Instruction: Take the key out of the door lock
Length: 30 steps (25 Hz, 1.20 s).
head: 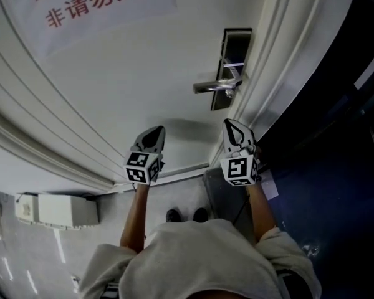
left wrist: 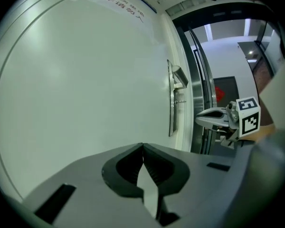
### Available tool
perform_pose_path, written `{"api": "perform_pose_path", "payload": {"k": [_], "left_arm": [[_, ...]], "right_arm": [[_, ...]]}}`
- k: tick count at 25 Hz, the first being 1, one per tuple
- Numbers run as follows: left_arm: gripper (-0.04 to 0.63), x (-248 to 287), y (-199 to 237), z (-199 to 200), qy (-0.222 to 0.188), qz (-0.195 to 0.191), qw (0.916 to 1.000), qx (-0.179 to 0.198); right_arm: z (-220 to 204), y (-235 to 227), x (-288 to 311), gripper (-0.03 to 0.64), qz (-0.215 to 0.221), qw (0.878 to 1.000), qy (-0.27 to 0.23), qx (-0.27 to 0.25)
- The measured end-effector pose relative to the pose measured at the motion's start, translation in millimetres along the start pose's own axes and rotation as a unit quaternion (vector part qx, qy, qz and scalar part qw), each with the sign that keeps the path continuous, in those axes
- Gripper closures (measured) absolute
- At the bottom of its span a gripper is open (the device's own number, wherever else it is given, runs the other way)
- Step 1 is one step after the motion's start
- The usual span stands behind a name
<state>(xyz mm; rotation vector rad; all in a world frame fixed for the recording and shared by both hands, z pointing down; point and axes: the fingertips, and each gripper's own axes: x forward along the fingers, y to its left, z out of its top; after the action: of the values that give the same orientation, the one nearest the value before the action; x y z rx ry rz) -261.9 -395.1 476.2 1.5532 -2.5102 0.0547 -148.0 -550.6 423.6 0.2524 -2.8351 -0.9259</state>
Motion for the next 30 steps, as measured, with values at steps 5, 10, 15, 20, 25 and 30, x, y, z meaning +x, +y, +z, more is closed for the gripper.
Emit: {"api": "perform_pose_path", "payload": {"k": [5,10,15,20,25,30], "left_arm": [[0.577,0.2,5.9,5.5,-0.013,-0.011,0.9999,0.000],[0.577,5.3,0.2,2.2,-0.012,-0.029,0.9995,-0.005],[0.577,11.2,-3.9,5.4,-0.009,-0.044,0.9990,-0.002],[0.577,12.6,-0.3,3.3,-0.008,-0.044,0.9990,0.004],[0.577,14.8,-1.0,1.9,-0.006,-0.047,0.9989,0.003],[0.577,15.0,-5.6,1.9,-0.004,-0.048,0.9988,-0.005]], "right_arm": [[11.8,-15.1,4.5,0.594,-0.018,0.993,0.014,-0.115],[17.0,-28.1,6.8,0.594,-0.027,0.973,0.032,-0.229],[13.5,-33.5,16.2,0.594,-0.035,0.937,0.049,-0.345],[10.8,-39.3,16.1,0.594,-0.045,0.914,0.049,-0.401],[16.9,-38.7,15.3,0.489,-0.027,0.923,0.035,-0.383],[18.5,-38.7,27.0,0.430,-0.028,0.913,0.047,-0.404]]}}
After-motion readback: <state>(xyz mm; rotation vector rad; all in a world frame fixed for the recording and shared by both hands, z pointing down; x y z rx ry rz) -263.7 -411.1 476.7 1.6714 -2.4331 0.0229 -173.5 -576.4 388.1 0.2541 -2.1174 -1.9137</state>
